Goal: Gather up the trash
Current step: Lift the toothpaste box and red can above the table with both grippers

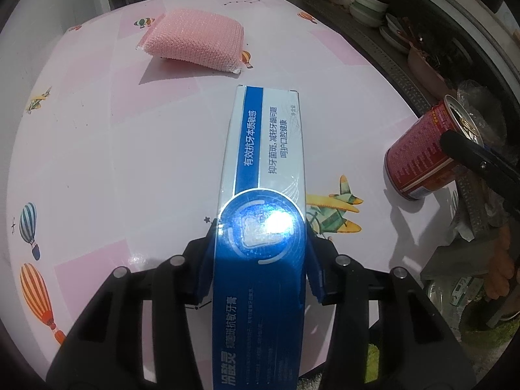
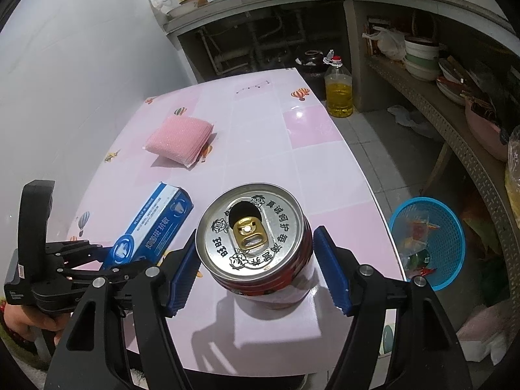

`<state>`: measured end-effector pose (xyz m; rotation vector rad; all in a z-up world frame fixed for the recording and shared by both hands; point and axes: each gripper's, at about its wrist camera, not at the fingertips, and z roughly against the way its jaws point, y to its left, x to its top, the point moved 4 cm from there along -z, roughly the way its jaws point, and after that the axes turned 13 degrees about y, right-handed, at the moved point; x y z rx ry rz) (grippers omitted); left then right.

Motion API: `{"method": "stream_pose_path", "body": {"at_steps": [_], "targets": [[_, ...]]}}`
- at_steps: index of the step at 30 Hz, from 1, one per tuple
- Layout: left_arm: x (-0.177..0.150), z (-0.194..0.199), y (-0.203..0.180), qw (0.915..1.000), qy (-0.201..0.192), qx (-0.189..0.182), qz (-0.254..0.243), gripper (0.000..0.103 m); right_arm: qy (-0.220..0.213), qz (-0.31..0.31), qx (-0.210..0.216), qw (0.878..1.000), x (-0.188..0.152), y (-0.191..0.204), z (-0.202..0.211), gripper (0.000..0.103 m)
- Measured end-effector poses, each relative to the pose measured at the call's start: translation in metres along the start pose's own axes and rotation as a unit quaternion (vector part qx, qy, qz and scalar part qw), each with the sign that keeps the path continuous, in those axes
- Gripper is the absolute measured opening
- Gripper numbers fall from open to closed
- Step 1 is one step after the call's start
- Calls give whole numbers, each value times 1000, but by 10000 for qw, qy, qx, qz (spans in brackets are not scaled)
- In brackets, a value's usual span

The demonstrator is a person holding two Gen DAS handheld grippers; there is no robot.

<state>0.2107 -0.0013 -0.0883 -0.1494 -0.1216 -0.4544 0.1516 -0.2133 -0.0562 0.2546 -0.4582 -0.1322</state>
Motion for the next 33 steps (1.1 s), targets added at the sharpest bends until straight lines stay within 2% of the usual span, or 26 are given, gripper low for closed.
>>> {"method": "stream_pose_path", "body": {"at_steps": [16,25,33], "targets": [[-2,6,0,9998,-203,-52,21,44,-78,112,-182,9997,1,8,2,66],[-1,14,1,9989,-390,-239,71,44,-171,172,-312,9992,1,14,8,66],[7,28,-6,9976,-521,-446,-23,44,-481,70,-145,9987,1,13,24,66]]}}
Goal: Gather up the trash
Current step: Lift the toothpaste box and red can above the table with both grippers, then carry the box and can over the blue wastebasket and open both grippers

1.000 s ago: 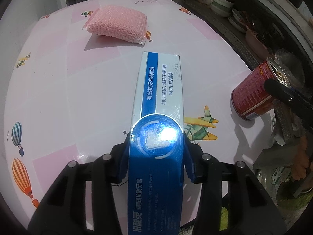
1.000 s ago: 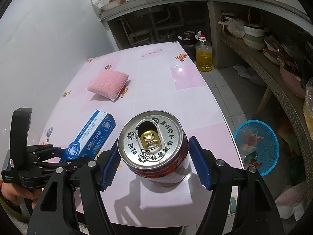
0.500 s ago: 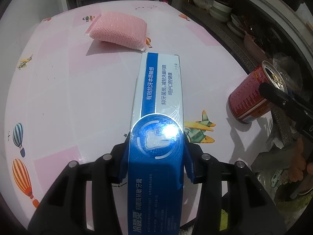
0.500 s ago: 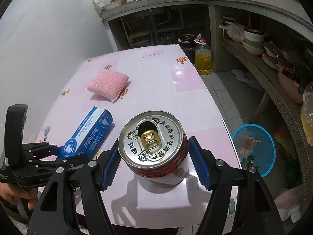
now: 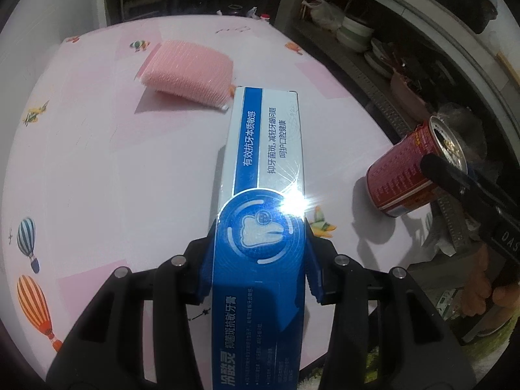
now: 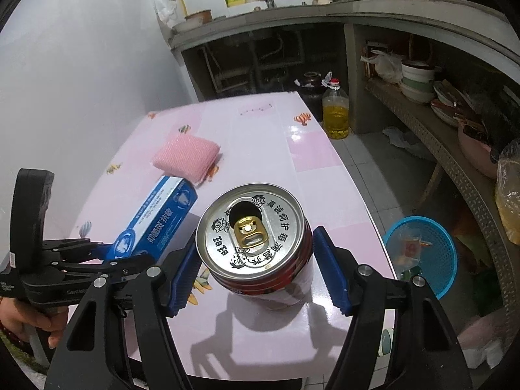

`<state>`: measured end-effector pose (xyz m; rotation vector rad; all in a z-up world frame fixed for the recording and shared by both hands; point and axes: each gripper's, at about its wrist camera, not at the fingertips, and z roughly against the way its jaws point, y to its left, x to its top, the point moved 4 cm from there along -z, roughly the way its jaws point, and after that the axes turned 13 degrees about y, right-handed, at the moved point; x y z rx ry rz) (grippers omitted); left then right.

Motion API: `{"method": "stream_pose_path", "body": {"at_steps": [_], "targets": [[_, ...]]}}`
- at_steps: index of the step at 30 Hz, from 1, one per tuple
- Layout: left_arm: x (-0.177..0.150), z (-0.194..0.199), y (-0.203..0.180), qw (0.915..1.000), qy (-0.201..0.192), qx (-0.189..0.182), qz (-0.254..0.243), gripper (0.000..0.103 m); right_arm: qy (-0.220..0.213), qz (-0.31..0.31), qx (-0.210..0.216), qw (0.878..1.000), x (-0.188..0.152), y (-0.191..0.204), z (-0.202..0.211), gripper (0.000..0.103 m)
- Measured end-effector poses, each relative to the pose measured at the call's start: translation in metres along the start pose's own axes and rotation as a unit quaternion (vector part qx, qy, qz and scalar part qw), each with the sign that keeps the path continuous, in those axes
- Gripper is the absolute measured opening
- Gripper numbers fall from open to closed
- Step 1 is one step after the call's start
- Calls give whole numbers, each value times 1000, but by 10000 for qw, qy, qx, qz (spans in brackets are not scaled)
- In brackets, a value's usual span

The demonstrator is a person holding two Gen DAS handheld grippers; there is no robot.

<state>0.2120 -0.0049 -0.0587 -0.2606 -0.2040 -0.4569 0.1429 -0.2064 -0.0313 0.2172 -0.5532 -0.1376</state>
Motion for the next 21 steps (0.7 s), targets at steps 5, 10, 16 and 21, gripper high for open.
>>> {"method": "stream_pose_path", "body": {"at_steps": [5,10,16,21], "targets": [[13,9,-20,9995,-75,-199,-215,44,-288,-187,37,9994,0,-16,21,66],[35,13,-59,9969,-77,-478,-627,44,-701,-566,-192,9957,-2,-50,54,66],[63,4,-124,9880,152,-908,-1242,44,-1030,-1242,-646,9848,-20,-110,87,66],[86,-19,-182,9783,467,-1155,-1657,44,-966,-1846,-938,9736,-43,-161,89,66]]}}
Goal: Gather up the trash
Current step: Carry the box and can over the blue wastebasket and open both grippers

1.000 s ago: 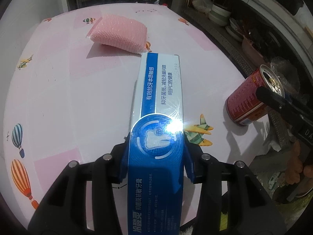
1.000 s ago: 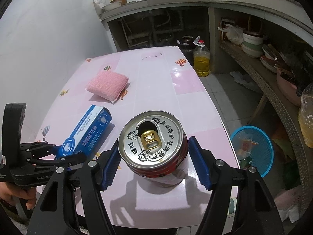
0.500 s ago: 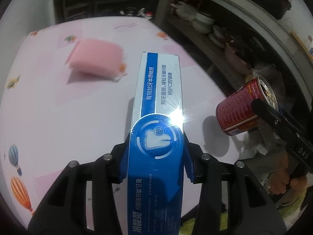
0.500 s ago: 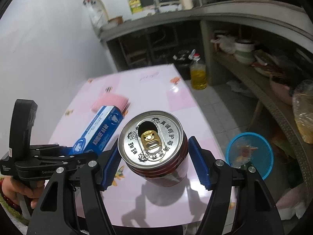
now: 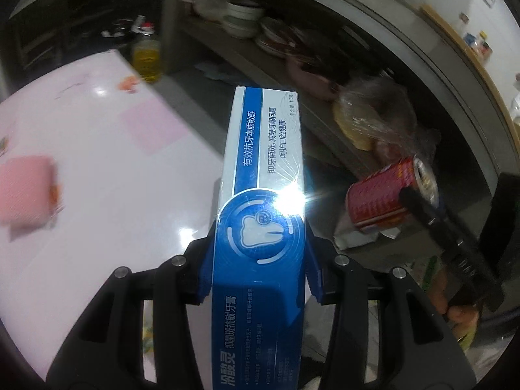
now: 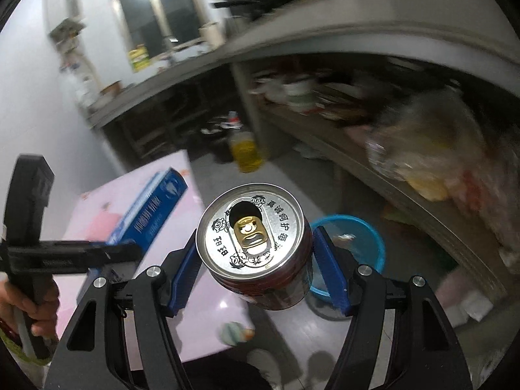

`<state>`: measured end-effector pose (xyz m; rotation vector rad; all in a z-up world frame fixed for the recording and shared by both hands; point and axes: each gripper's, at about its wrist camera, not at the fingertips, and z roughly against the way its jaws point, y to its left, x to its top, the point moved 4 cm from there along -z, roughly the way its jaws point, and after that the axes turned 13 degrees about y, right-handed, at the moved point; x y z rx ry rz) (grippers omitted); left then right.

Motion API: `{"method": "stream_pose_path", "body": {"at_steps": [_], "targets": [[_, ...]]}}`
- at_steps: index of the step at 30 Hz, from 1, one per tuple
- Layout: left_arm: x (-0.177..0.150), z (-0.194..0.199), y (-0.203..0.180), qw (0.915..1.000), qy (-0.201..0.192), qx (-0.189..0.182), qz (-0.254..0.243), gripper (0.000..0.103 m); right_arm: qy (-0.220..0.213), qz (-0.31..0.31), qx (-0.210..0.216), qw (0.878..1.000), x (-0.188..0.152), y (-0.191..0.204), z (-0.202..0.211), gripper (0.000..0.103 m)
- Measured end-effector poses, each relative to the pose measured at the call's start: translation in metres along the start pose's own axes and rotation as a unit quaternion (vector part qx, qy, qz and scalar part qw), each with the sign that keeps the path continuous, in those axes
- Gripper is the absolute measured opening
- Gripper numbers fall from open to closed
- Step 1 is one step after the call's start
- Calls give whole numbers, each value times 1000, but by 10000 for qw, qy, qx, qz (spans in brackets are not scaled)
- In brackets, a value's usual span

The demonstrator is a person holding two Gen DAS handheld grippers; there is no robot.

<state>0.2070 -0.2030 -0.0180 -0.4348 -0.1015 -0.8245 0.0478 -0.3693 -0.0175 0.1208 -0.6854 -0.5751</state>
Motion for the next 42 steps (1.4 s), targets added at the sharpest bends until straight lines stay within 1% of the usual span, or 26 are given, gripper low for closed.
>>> {"method": "stream_pose_path", "body": {"at_steps": [2,4,6,9,11,13,16,17,18,19,20,21,24,26,30,34,37,40,42], "targets": [[14,-17,-11,9997,184,-119,-66,44,96,-248,-175,9995,-4,-24,-8,66],[31,-40,-21,9986,459,-249,-82,44,204,-454,-273,9984,-7,-43,-17,66],[47,-63,-30,9969,721,-298,-127,44,341,-666,-342,9966,-12,-60,-29,66],[66,-97,-42,9937,1071,-266,-183,44,582,-1013,-375,9924,-19,-89,-51,66],[80,-125,-48,9900,1364,-285,-204,44,760,-1226,-427,9886,-22,-104,-69,66],[99,-156,-53,9862,1632,-173,-203,44,886,-1394,-455,9852,-24,-117,-85,66],[124,-189,-57,9839,1772,-20,-208,45,993,-1575,-454,9815,-29,-130,-99,66],[134,-199,-60,9845,1747,-64,-163,48,1024,-1622,-454,9804,-29,-134,-104,66],[141,-205,-61,9851,1707,-136,-128,55,1057,-1658,-461,9794,-29,-136,-110,66],[150,-210,-62,9869,1593,-231,-83,74,1084,-1682,-473,9786,-30,-140,-113,66],[158,-212,-63,9892,1435,-298,-13,80,1118,-1709,-490,9777,-29,-143,-119,66],[163,-212,-64,9904,1336,-346,45,80,1150,-1735,-509,9768,-29,-146,-124,66],[174,-205,-66,9896,1197,-773,200,80,1223,-1797,-531,9747,-31,-154,-137,66],[173,-197,-66,9903,1098,-830,184,80,1300,-1824,-559,9730,-33,-160,-149,66],[158,-166,-60,9912,900,-969,112,80,1439,-1811,-613,9709,-36,-166,-171,66],[139,-129,-38,9944,611,-862,83,81,1511,-1836,-611,9694,-35,-171,-188,66],[123,-104,-22,9963,397,-740,177,82,1560,-1794,-609,9694,-33,-171,-201,66],[104,-74,-6,9977,119,-627,214,83,1585,-1739,-570,9703,-24,-167,-213,66],[90,-53,6,9985,-96,-479,253,83,1571,-1652,-508,9723,-13,-160,-220,66]]}}
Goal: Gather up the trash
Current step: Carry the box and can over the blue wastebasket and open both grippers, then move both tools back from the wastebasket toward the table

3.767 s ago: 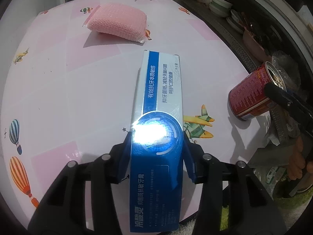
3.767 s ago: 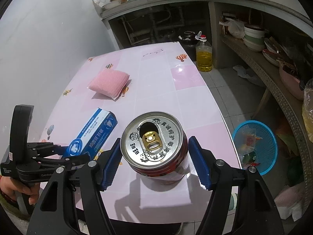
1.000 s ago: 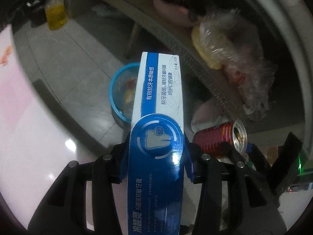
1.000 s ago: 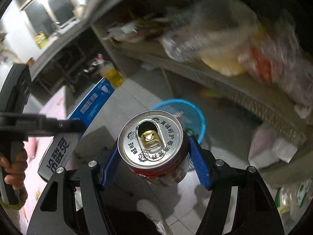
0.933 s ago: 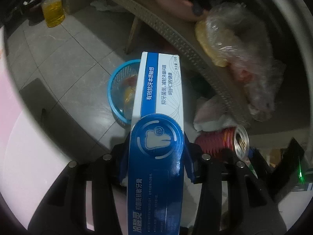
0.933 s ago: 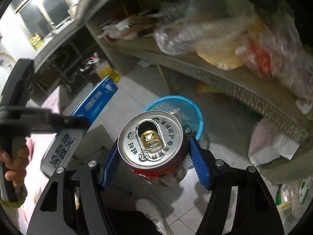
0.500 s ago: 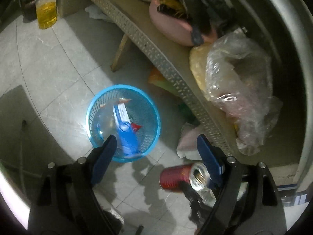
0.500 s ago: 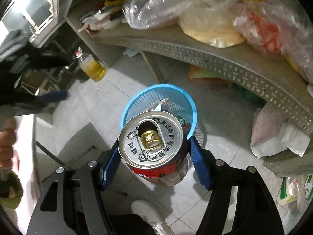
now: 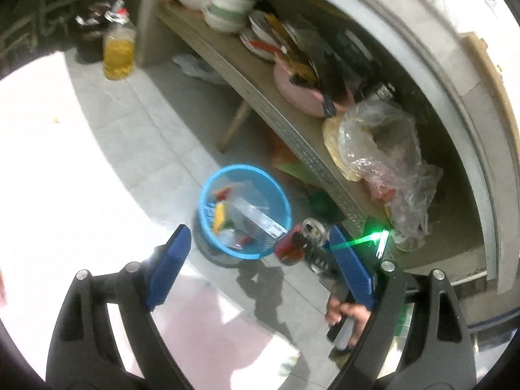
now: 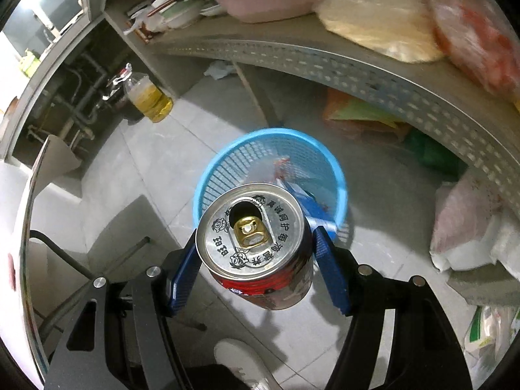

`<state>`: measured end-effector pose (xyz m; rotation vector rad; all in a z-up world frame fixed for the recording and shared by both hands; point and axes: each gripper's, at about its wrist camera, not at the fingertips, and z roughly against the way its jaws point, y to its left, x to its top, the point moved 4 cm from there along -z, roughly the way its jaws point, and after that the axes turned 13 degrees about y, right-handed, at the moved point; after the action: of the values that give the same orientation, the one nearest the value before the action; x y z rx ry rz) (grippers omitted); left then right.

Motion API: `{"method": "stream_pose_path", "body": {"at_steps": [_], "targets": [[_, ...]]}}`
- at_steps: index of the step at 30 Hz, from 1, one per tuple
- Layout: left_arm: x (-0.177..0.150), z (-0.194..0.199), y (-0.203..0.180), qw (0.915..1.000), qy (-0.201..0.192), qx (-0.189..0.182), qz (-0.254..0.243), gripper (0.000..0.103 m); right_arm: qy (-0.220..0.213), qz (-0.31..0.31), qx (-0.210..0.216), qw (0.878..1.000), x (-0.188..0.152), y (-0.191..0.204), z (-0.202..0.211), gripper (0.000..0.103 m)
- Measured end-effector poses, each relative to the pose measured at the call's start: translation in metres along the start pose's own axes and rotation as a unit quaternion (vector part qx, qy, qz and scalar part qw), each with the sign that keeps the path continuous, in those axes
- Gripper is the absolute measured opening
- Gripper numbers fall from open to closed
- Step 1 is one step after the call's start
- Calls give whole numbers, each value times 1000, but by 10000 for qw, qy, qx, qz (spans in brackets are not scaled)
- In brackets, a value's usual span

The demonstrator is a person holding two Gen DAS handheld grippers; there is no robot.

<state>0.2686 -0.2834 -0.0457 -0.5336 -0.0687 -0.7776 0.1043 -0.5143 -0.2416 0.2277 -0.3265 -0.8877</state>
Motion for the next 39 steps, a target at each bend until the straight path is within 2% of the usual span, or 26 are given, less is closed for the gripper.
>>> {"method": "stream_pose_path", "body": {"at_steps": [7,11,14,17,24,30,34,39], "targets": [[-38,54,35,9977,-527,394,185,83,-274,418,335,9982,39,49,4,66],[-62,75,49,9958,-693,517,299,83,8,533,492,9974,66,70,-30,66],[-75,84,58,9947,-738,625,336,83,273,505,245,9981,79,73,-56,67],[-85,90,66,9939,-773,648,456,83,224,371,271,9987,78,73,-52,67],[-107,100,78,9921,-904,653,581,83,-225,493,209,9983,42,64,8,70],[-118,106,74,9906,-1079,639,554,85,-502,614,-27,9968,-10,57,71,76],[-126,112,76,9885,-1172,692,656,85,-766,836,-231,9933,-36,65,121,82],[-141,130,76,9823,-1466,888,756,89,-1287,1128,-358,9846,-51,89,183,92]]}}
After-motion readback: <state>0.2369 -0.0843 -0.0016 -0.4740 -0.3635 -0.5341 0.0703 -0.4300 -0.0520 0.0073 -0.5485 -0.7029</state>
